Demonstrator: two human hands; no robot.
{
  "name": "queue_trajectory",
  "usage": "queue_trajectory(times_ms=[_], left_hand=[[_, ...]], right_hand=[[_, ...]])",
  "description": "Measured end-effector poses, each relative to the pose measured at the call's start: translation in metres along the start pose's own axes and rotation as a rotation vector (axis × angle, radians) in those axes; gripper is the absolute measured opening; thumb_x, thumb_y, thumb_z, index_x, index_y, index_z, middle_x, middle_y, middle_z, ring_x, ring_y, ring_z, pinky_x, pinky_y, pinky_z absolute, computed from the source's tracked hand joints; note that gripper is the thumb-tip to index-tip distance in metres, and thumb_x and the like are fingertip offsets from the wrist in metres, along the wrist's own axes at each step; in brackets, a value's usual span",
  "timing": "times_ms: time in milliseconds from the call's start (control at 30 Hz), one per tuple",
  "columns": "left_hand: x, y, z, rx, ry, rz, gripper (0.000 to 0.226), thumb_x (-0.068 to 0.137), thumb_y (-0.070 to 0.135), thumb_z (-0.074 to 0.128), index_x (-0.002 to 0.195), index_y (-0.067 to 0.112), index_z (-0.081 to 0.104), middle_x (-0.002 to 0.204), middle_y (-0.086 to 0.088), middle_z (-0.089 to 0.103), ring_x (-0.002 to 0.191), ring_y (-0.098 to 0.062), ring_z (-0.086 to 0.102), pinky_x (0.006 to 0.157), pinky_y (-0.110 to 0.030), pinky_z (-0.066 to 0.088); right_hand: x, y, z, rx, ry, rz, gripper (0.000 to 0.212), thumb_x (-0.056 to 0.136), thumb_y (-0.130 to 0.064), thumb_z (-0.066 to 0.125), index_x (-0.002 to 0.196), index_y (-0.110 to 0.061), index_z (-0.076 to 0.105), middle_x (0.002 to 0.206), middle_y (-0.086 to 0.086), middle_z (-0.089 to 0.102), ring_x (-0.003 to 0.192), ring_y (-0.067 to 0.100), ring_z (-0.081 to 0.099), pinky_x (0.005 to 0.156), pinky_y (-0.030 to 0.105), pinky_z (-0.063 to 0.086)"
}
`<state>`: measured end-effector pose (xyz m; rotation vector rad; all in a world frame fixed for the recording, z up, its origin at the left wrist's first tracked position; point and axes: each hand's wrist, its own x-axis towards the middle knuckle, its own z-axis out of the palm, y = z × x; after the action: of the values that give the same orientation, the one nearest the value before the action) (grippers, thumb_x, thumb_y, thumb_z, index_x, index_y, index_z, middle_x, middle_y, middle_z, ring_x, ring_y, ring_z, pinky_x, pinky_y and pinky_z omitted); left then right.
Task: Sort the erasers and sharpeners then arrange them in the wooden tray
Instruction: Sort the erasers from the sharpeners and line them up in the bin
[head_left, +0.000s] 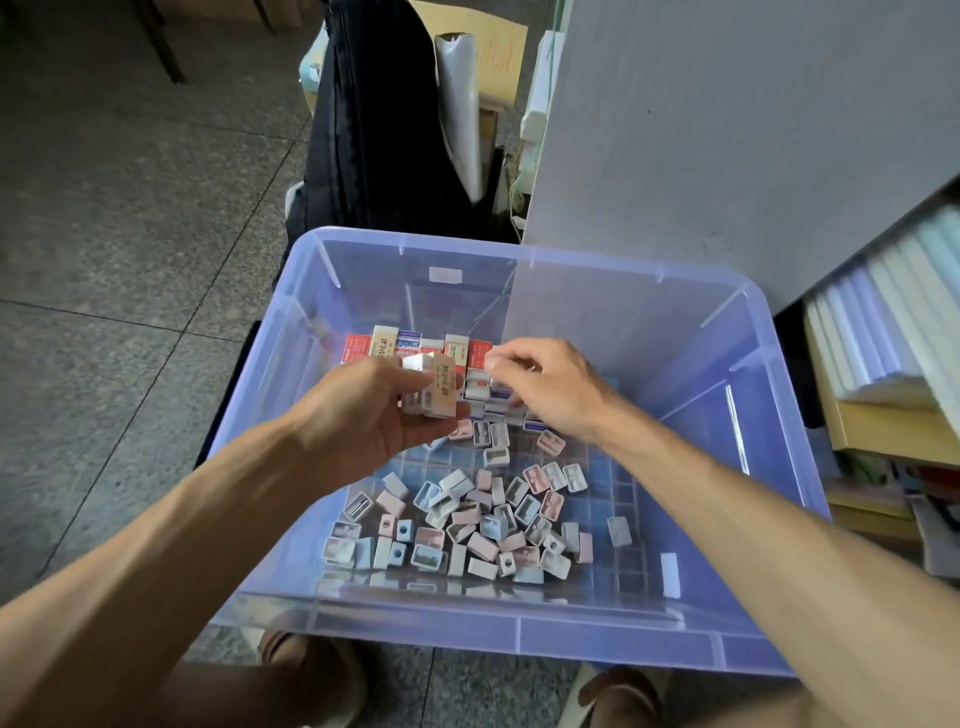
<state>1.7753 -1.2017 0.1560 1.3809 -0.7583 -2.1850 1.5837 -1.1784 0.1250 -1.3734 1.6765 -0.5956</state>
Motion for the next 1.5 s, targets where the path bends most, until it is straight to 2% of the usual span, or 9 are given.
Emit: queue_trajectory(times_ms=[167,267,367,533,667,800,933,1233,1500], left_hand=[[0.002,0.002,0.011,0.151,-0.056,0.103,0.022,0.095,-0.004,0.050,0.114,-0.005,0.060,0.110,-0.021,0.070,0.102,-0.029,0.070,0.087,-0.034,0.058],[0.007,0.001,0.015,0.242,0.059,0.162,0.014,0.097,0.004,0.053,0.104,-0.002,0.064,0.106,-0.018,0.072,0.093,-0.023,0.072,0.080,-0.027,0.060],[0.013,0.002,0.013,0.298,0.207,0.143,0.020,0.100,0.015,0.052,0.101,0.000,0.065,0.099,-0.015,0.067,0.086,-0.022,0.068,0.079,-0.033,0.059],[0.020,0.008,-0.005,0.400,0.378,0.109,0.018,0.098,0.020,0.055,0.099,0.008,0.069,0.096,-0.013,0.063,0.085,-0.021,0.061,0.067,-0.029,0.050],[0.024,0.007,-0.018,0.499,0.434,0.163,0.014,0.096,0.015,0.060,0.105,0.007,0.066,0.107,-0.019,0.069,0.088,-0.021,0.064,0.064,-0.026,0.049],[0.022,0.006,-0.020,0.489,0.435,0.229,0.002,0.093,0.010,0.064,0.093,0.011,0.062,0.098,-0.016,0.070,0.078,-0.017,0.066,0.065,-0.024,0.053],[0.022,0.006,-0.020,0.489,0.430,0.266,0.005,0.092,0.010,0.065,0.090,0.011,0.061,0.094,-0.014,0.070,0.076,-0.015,0.067,0.067,-0.022,0.056],[0.023,0.006,-0.021,0.467,0.424,0.287,0.013,0.086,0.011,0.073,0.093,0.006,0.063,0.090,-0.014,0.073,0.077,-0.017,0.071,0.071,-0.025,0.059],[0.021,0.007,-0.011,0.461,0.345,0.259,0.009,0.093,0.012,0.064,0.093,0.003,0.065,0.084,-0.010,0.074,0.078,-0.016,0.071,0.076,-0.027,0.059]], right_hand=[[-0.014,-0.015,0.007,0.151,-0.009,-0.073,0.012,0.092,-0.024,0.072,0.103,-0.027,0.075,0.082,-0.016,0.070,0.067,-0.012,0.059,0.063,0.007,0.046],[-0.010,-0.016,0.008,0.242,0.078,0.015,0.006,0.091,-0.023,0.073,0.094,-0.027,0.075,0.085,-0.009,0.074,0.073,0.000,0.063,0.074,0.023,0.055],[-0.003,-0.012,-0.008,0.304,0.153,0.139,0.012,0.097,-0.020,0.064,0.102,-0.014,0.073,0.082,0.001,0.071,0.065,0.007,0.063,0.061,0.023,0.055],[0.012,0.020,-0.032,-0.046,0.150,0.284,0.025,0.100,-0.020,0.060,0.083,-0.004,0.068,0.081,0.012,0.071,0.073,0.022,0.071,0.083,0.043,0.061],[0.026,0.040,-0.022,-0.069,0.128,0.363,0.022,0.097,-0.019,0.063,0.081,-0.006,0.070,0.079,0.011,0.071,0.080,0.027,0.074,0.084,0.041,0.061],[0.038,0.043,-0.013,0.061,0.218,0.399,0.017,0.089,-0.018,0.075,0.101,-0.005,0.072,0.079,0.010,0.073,0.066,0.015,0.071,0.072,0.030,0.062],[0.041,0.044,-0.005,0.103,0.298,0.406,0.018,0.082,-0.020,0.083,0.093,-0.009,0.074,0.070,0.005,0.073,0.056,0.009,0.071,0.063,0.023,0.060],[0.036,0.042,0.001,-0.118,0.283,0.309,0.026,0.078,-0.013,0.084,0.074,-0.021,0.060,0.075,0.005,0.074,0.062,0.014,0.073,0.073,0.038,0.063],[0.037,0.036,-0.008,-0.235,0.337,0.249,0.013,0.083,-0.020,0.077,0.076,-0.023,0.067,0.085,-0.005,0.070,0.083,0.015,0.066,0.070,0.025,0.052]])
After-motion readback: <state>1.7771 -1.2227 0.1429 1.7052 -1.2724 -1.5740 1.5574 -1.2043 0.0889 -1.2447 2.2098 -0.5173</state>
